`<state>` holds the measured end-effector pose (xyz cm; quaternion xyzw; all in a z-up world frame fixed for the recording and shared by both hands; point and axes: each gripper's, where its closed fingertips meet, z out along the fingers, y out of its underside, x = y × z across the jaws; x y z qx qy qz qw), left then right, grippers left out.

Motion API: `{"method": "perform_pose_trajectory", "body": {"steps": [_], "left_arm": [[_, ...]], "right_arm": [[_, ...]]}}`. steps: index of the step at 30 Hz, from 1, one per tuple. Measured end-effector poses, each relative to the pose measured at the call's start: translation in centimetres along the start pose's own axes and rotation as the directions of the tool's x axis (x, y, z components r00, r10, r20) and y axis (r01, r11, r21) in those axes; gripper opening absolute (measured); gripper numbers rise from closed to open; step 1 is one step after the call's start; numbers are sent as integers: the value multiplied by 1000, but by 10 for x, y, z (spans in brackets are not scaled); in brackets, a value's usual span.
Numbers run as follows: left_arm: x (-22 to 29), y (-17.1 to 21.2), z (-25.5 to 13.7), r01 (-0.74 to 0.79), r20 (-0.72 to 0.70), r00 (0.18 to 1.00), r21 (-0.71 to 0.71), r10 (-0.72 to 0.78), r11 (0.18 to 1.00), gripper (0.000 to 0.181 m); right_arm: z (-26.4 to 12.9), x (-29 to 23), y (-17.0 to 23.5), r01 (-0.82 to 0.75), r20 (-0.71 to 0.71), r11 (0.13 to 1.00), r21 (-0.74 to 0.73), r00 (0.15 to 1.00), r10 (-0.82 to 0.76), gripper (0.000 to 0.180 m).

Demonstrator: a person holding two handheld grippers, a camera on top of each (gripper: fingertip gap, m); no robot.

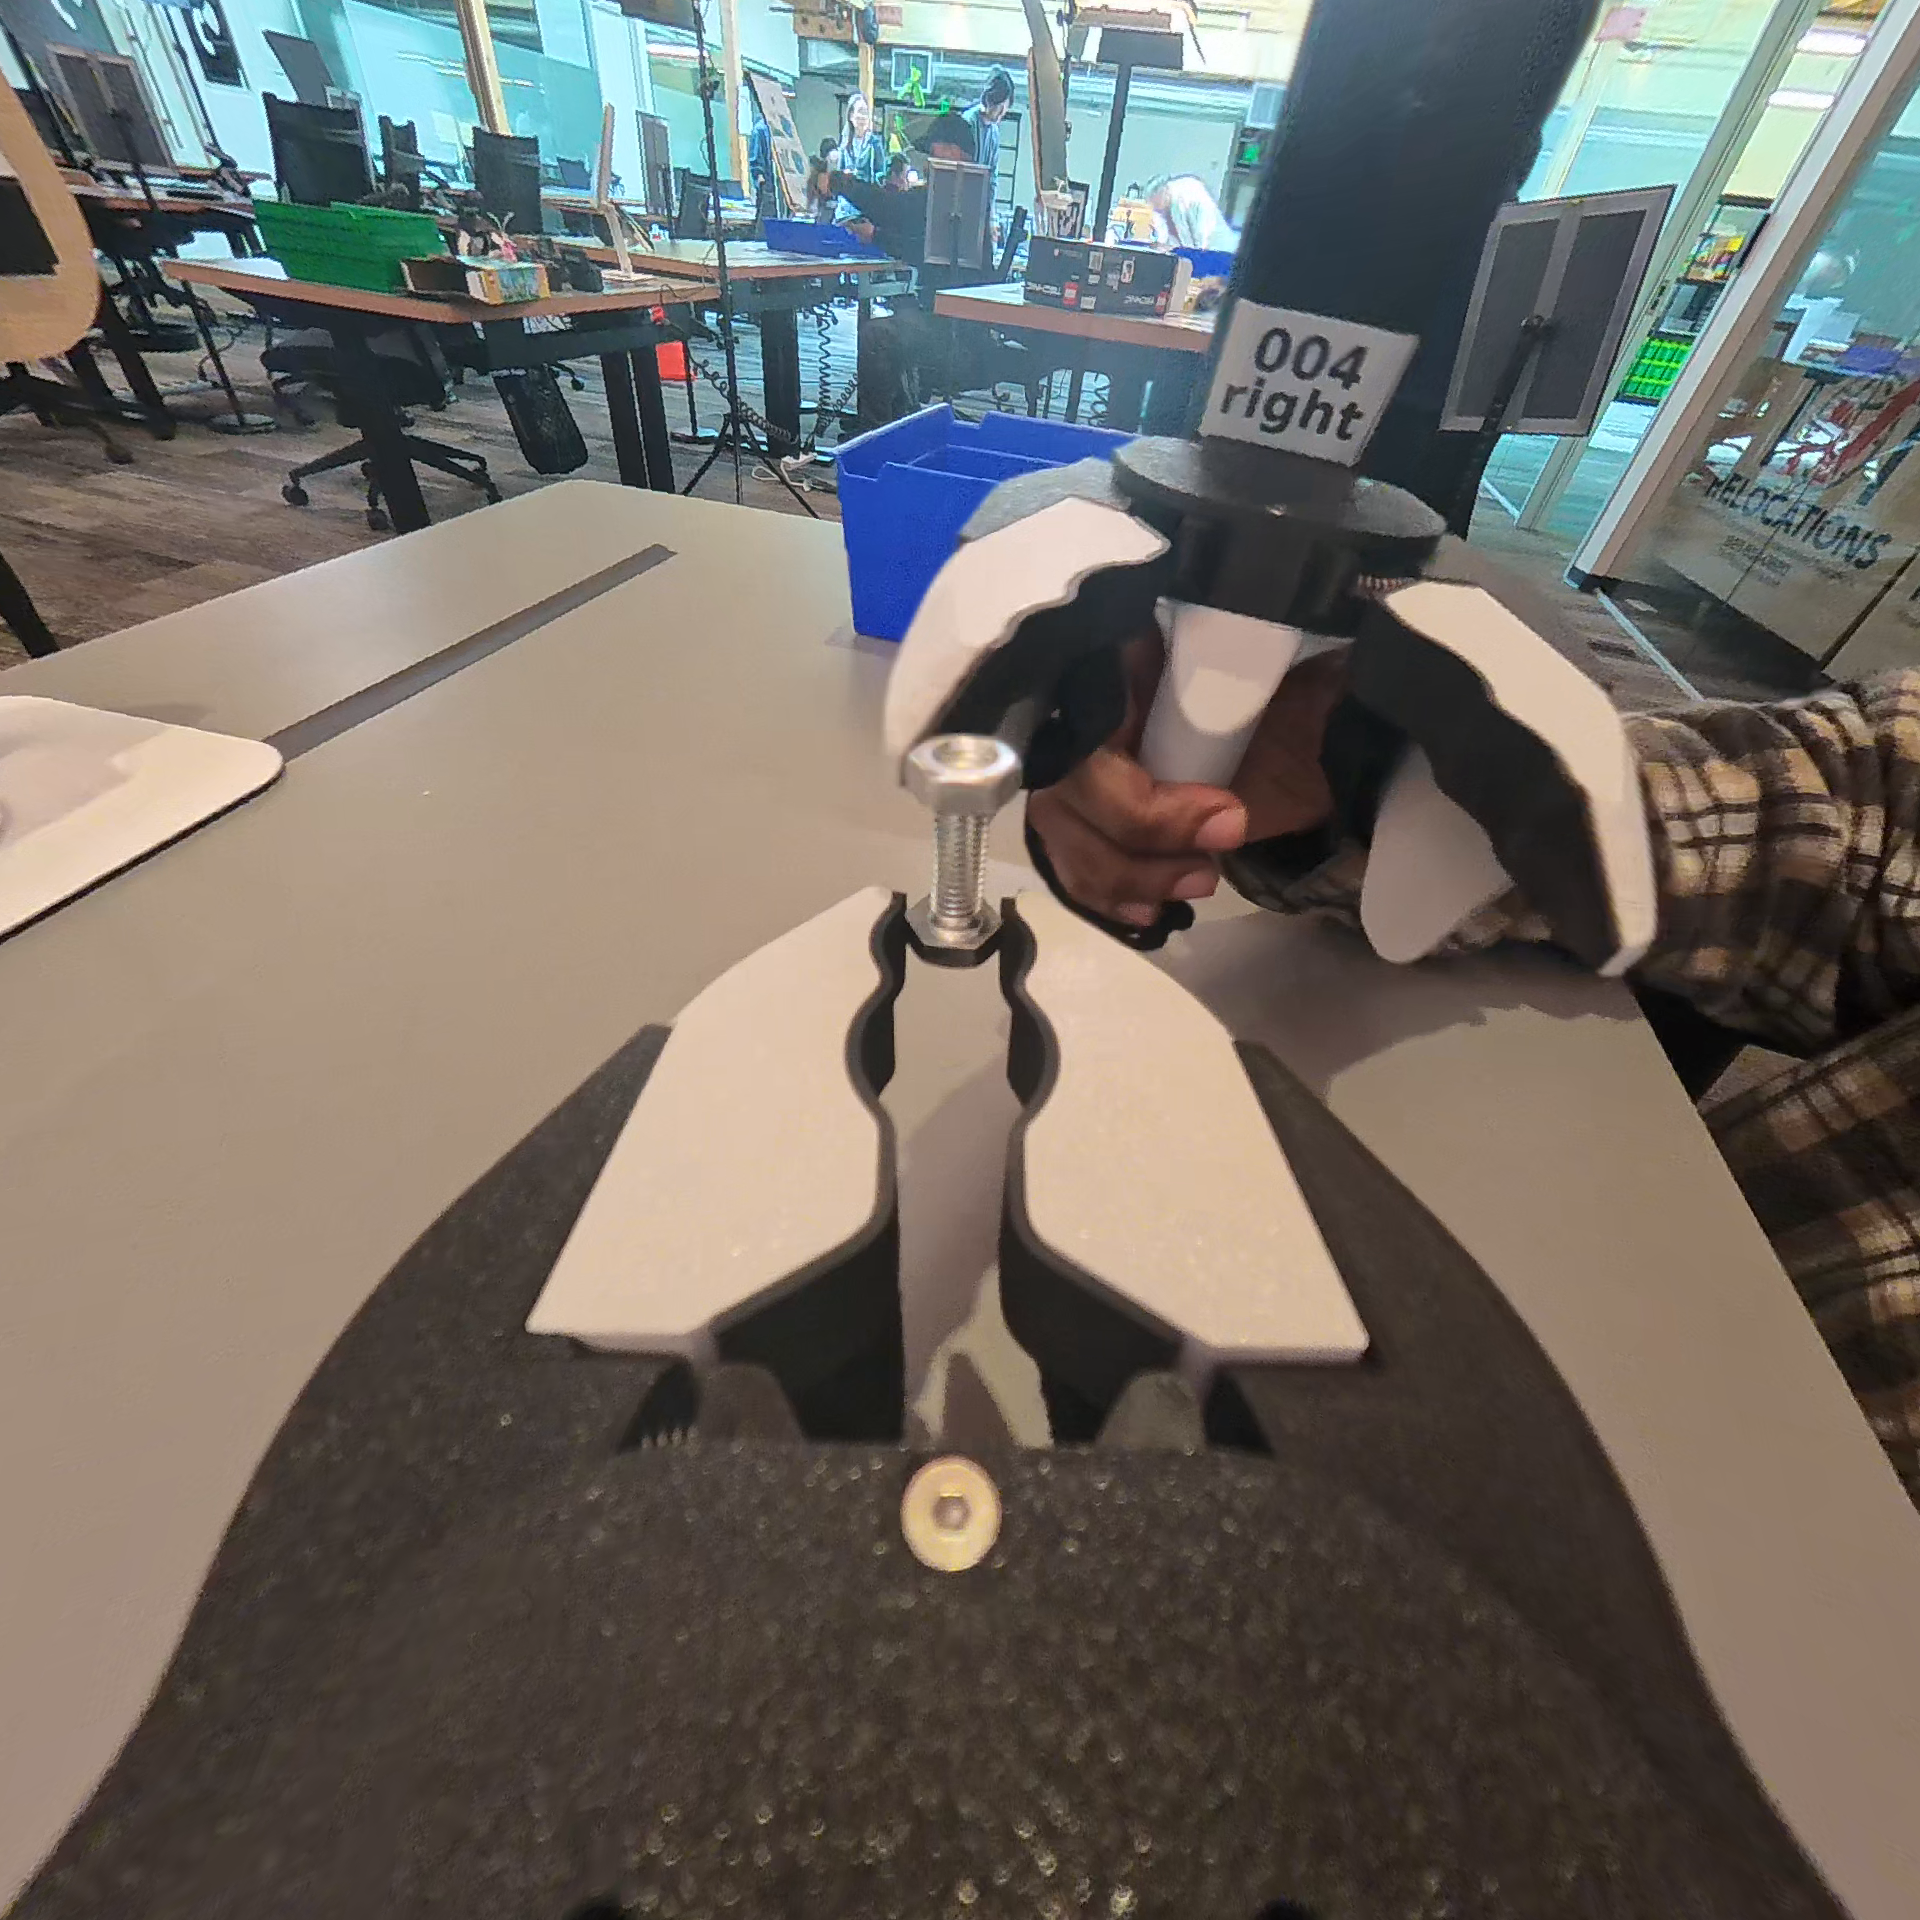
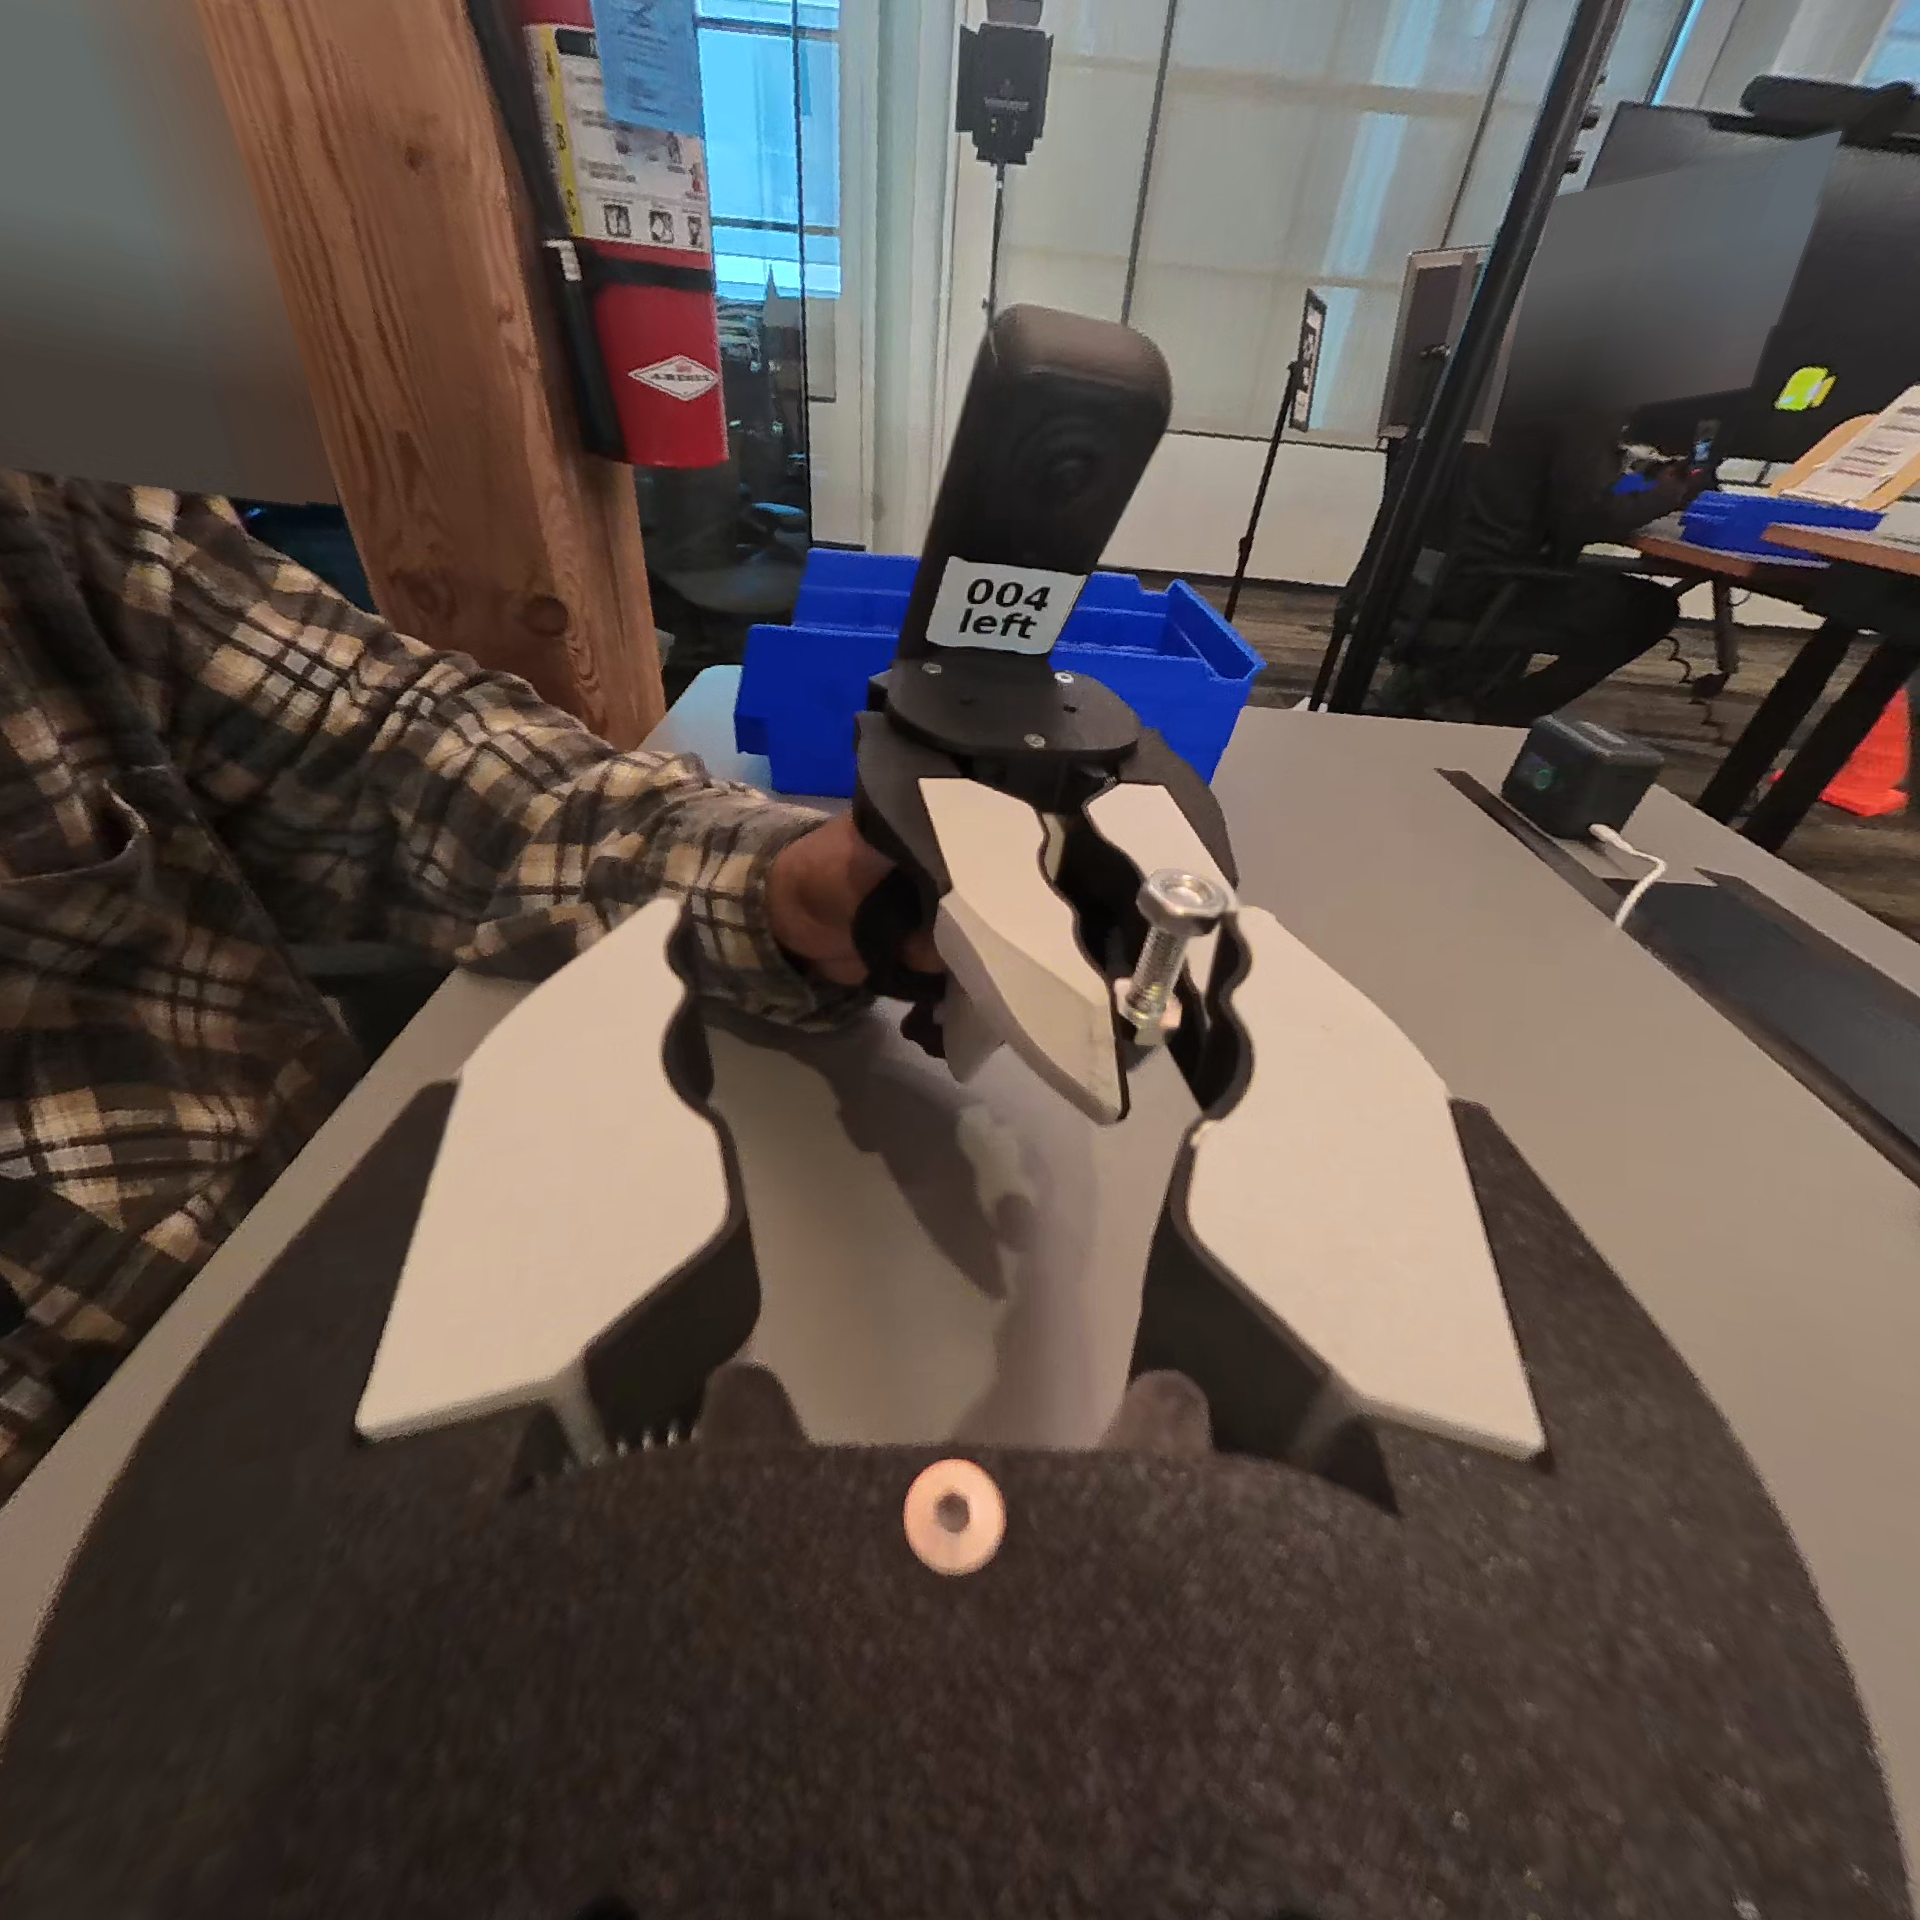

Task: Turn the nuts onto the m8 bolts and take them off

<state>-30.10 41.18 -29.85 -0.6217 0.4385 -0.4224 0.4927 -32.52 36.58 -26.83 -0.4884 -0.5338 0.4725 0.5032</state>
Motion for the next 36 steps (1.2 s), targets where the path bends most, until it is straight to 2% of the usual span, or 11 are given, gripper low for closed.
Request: {"method": "perform_pose_trajectory", "body": {"steps": [5, 9, 12, 14, 20, 25, 29, 31, 33, 36], "left_arm": [[5, 1, 3, 0, -15, 1000, -3, 0, 1000, 16], [2, 2, 2, -1, -4, 1000, -11, 1, 1000, 16], [0, 3, 2, 16, -2, 1000, -13, -16, 1000, 16], [1, 4, 4, 18, -11, 1000, -16, -18, 1000, 16], [2, 5, 5, 16, -8, 1000, -23, -16, 1000, 16], [4, 2, 4, 18, -15, 1000, -11, -19, 1000, 16], [6, 3, 5, 10, -16, 1000, -19, -11, 1000, 16], [5, 2, 4, 14, -14, 1000, -18, -14, 1000, 16], [5, 1, 3, 18, -13, 1000, -12, -19, 1000, 16], [8, 0, 4, 16, -26, 1000, -11, -16, 1000, 16]], "right_arm": [[2, 8, -8, -25, -9, 998, 51, 1000, 25, 93], [4, 0, 0, 0, 17, 1000, 14, 1000, -1, 93], [-4, 6, 0, -23, 7, 999, 38, 1000, 23, 87], [-3, 10, -2, -43, 1, 997, 60, 999, 43, 92], [-1, 0, 6, -14, 30, 1000, 4, 999, 13, 95], [-3, 8, -1, -43, 6, 997, 59, 999, 43, 95], [3, -3, 2, -10, 43, 1000, 22, 999, 9, 96], [-4, -3, 3, 5, 31, 1000, 9, 1000, -6, 91], [-8, 3, -2, 1, 5, 999, 41, 1000, -1, 88], [-1, 5, -6, -28, 14, 997, 69, 1000, 27, 93]]}}
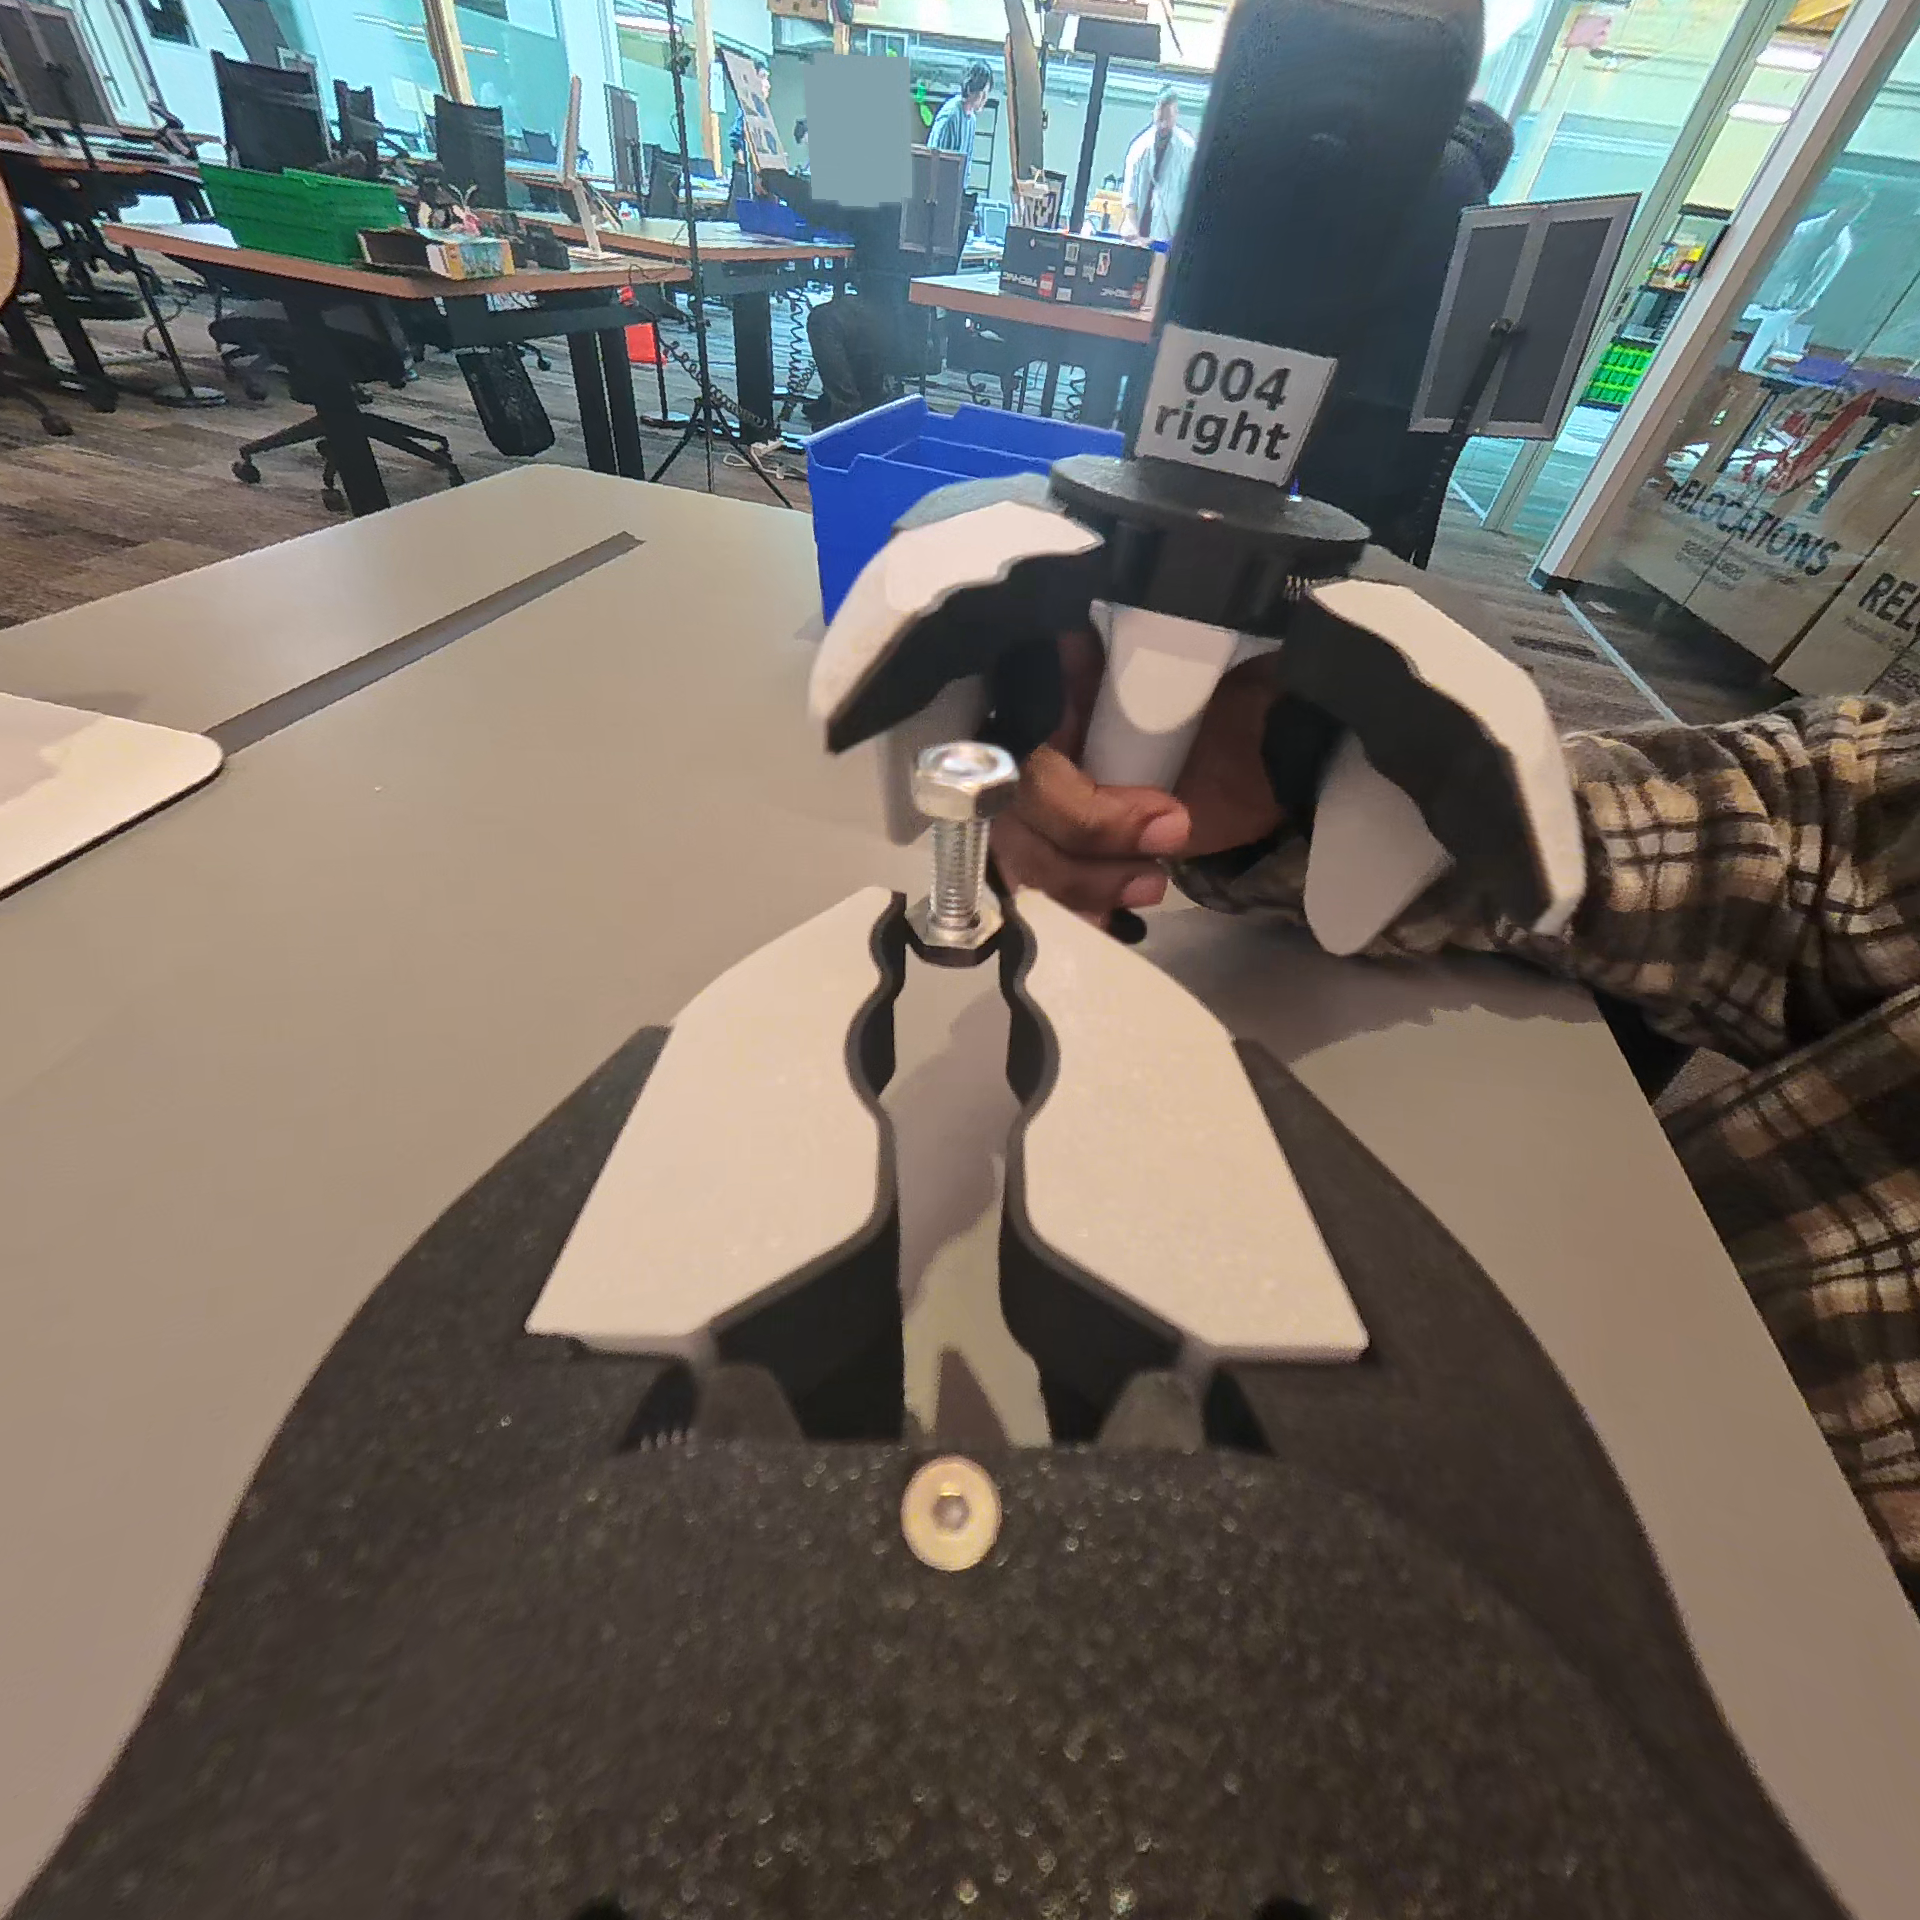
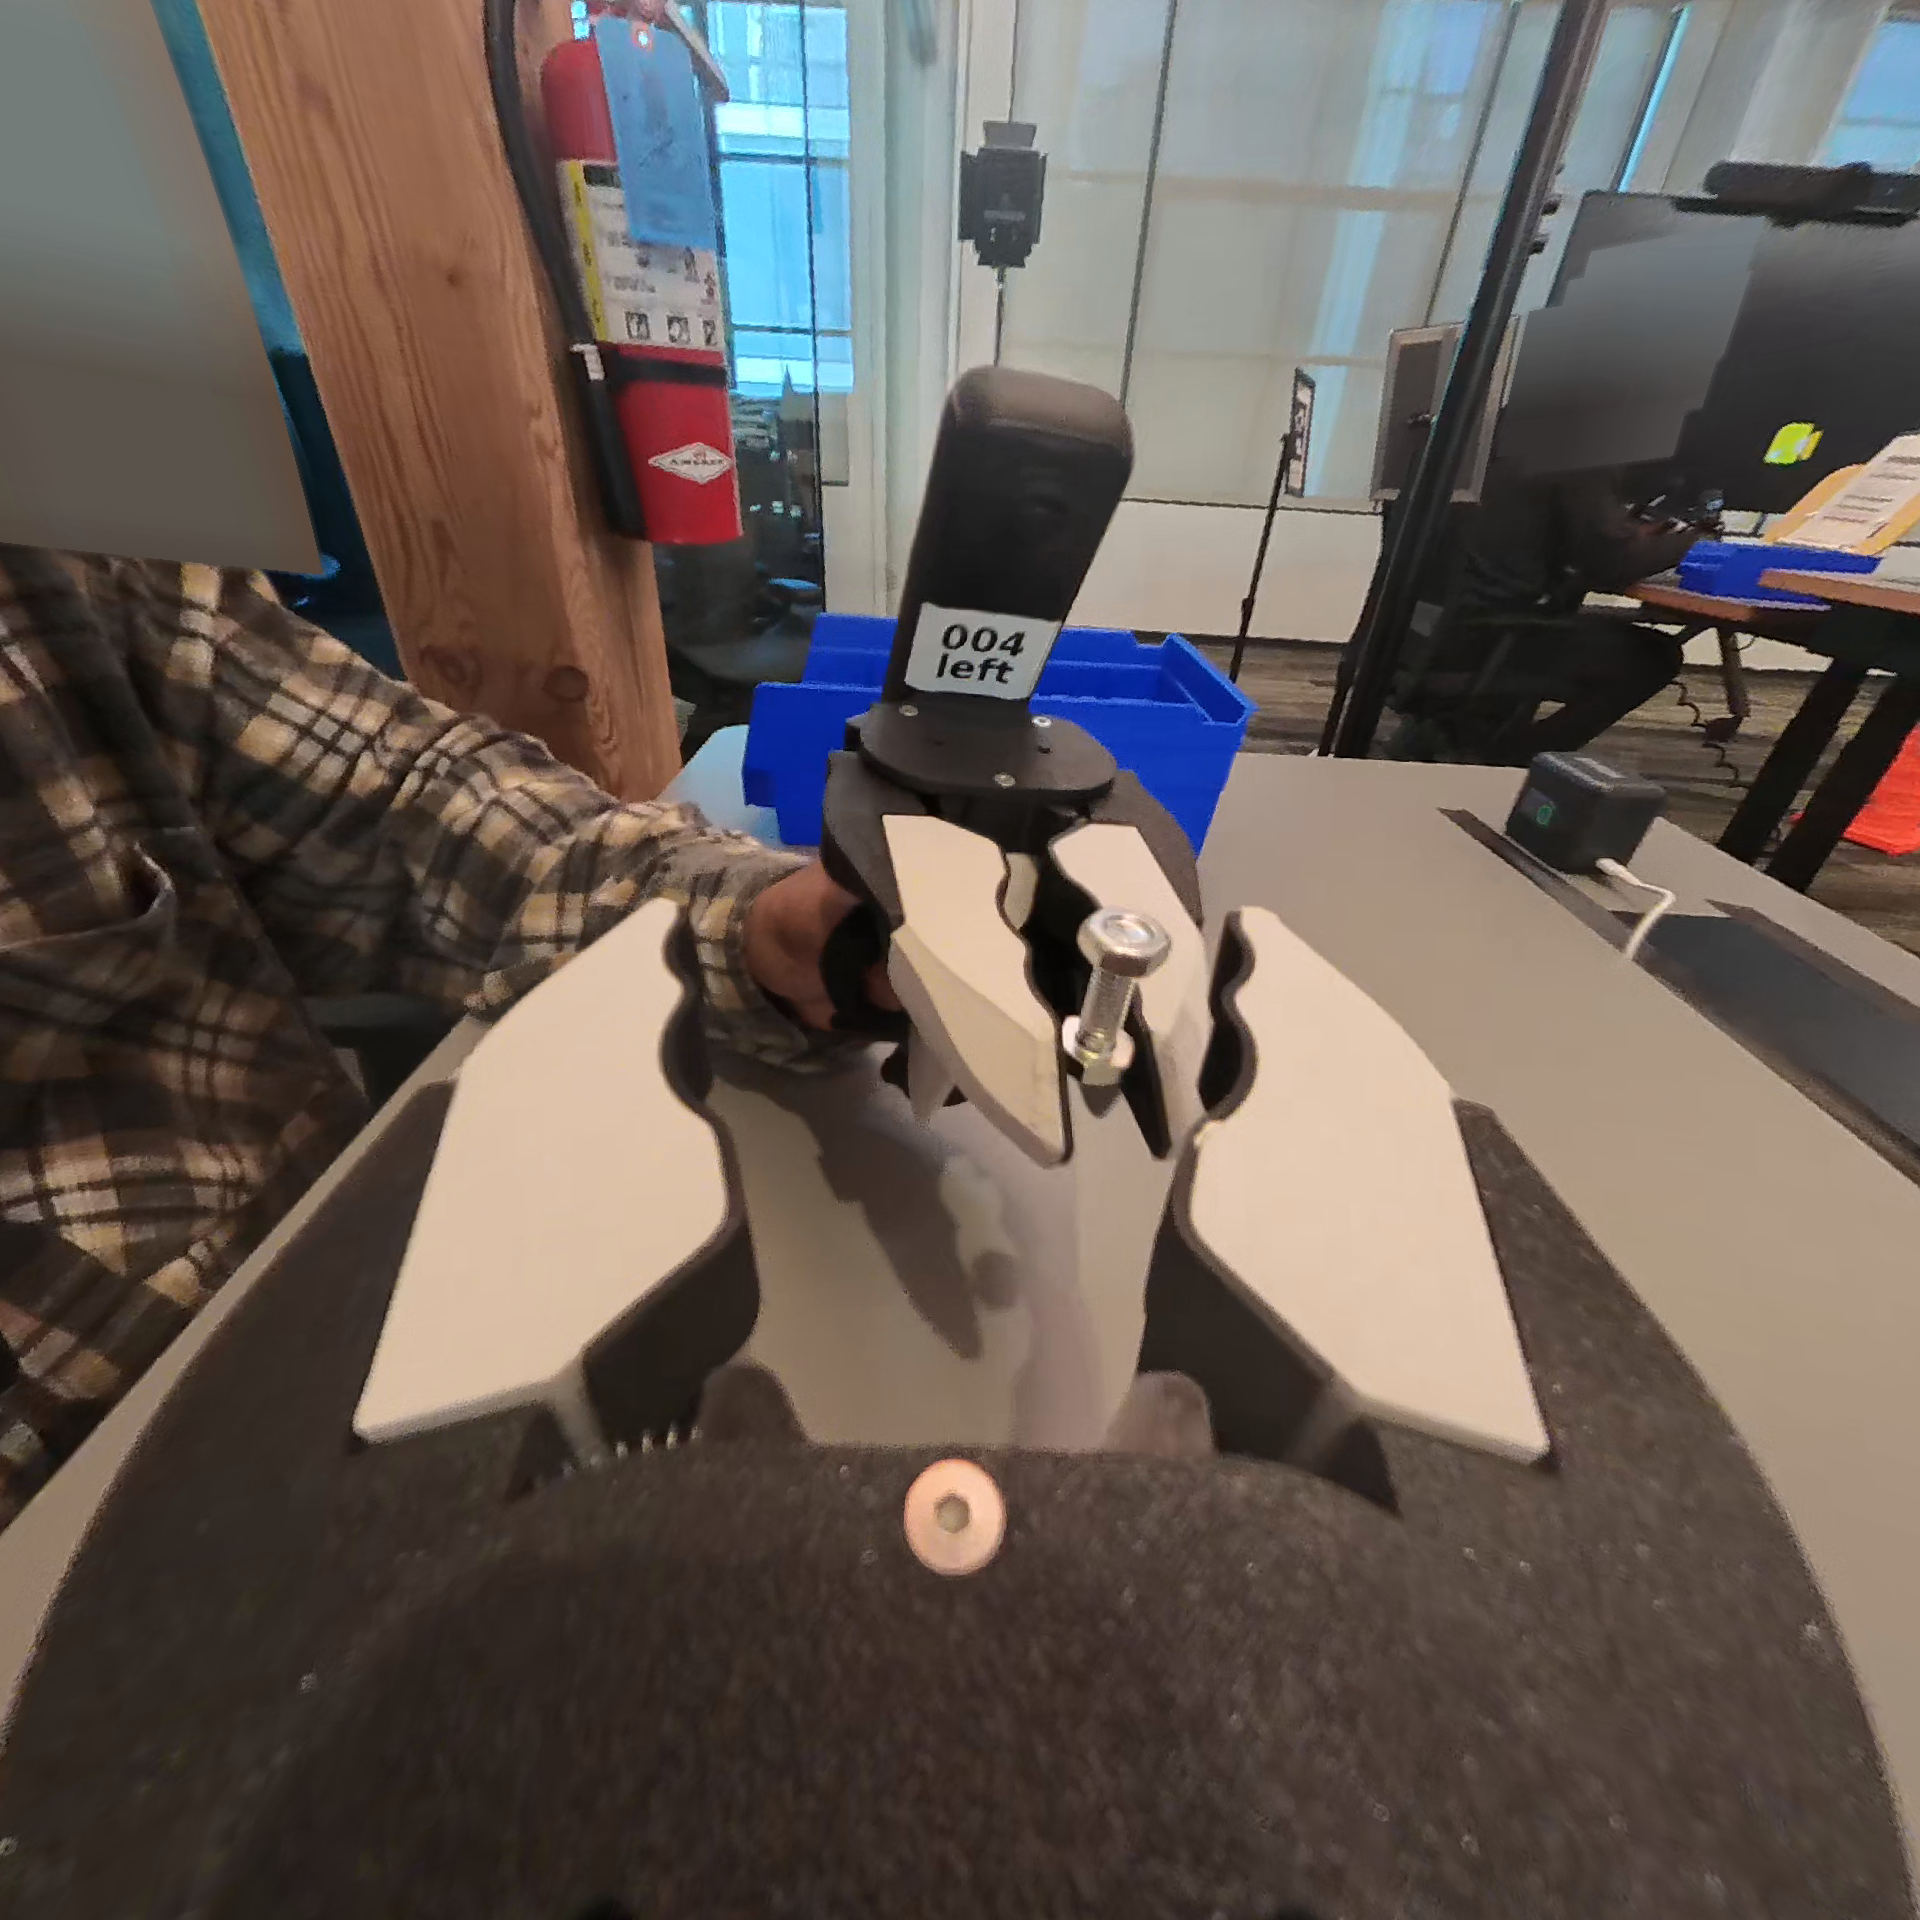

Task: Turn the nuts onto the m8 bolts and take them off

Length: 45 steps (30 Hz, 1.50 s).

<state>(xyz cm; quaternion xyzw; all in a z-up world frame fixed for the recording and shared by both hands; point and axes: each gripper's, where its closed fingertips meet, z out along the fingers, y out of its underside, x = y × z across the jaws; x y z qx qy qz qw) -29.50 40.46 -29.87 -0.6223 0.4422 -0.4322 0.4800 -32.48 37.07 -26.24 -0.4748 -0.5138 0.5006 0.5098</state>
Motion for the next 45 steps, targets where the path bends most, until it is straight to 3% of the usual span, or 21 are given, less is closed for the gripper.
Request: {"method": "perform_pose_trajectory", "body": {"steps": [5, 30, 37, 40, 45], "left_arm": [[0, -1, -1, 3, 2, 1000, 1, -3, 1000, 16], [4, -6, -2, 14, -16, 1000, 11, -14, 1000, 16], [0, -6, -4, 19, 4, 1000, 9, -19, 1000, 16], [4, -8, -3, 11, -13, 1000, 14, -11, 1000, 16], [1, -8, -3, 6, 7, 1000, 5, -6, 1000, 16]], "right_arm": [[0, -8, 8, 46, 13, 997, -58, 999, -45, 92], [-1, -3, -3, 21, -2, 1000, 7, 1000, -21, 94], [-4, -10, 4, 72, 0, 996, -49, 997, -72, 89], [0, -4, -2, 32, -10, 999, -3, 999, -32, 95], [5, -12, 4, 68, 10, 996, -57, 998, -67, 100]]}}
